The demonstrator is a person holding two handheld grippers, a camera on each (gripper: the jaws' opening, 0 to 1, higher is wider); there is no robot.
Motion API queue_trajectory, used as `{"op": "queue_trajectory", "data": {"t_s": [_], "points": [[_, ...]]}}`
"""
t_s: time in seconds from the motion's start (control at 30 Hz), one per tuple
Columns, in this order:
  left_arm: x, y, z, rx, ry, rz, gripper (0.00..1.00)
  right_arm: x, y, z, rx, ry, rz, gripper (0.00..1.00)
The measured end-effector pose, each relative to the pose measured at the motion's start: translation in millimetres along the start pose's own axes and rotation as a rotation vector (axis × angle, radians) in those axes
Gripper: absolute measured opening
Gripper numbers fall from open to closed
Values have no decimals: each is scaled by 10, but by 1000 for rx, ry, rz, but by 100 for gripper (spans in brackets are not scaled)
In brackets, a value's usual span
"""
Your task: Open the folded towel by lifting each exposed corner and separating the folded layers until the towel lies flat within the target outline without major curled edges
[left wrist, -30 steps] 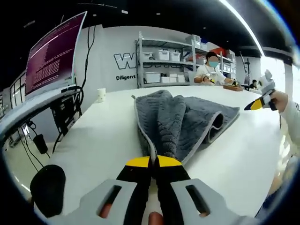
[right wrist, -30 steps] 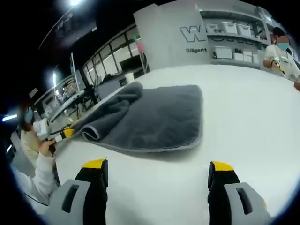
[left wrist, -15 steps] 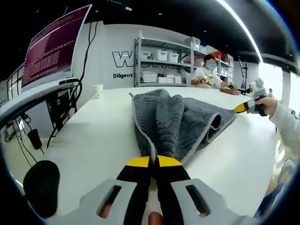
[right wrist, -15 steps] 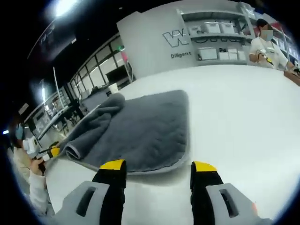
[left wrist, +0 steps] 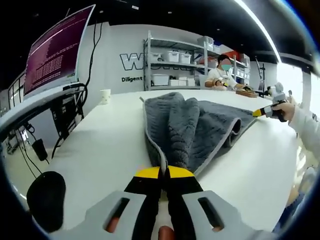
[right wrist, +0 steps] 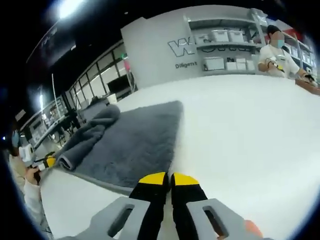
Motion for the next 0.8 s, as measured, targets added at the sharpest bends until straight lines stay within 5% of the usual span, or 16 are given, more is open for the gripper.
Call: {"op": "queue_trajectory", "data": {"t_s": [0.47,0.8], "points": [[-11,105,47,30,14,5,3,90,-945,416,-255,-20,55,0],[-27,101,97,29,17,14,3,-35,-1549,888,-392,-26,-5,0]]}}
Point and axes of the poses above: the point that each gripper's makers call its tool centre point, and the gripper's own axes: z roughly backward along the fingers, y roughly to its left, x roughly out of its top, the point moved 4 cm from there along z, roughly backward along the fingers, and after that the axes turned 6 degrees about -x, right-handed, at the moved point
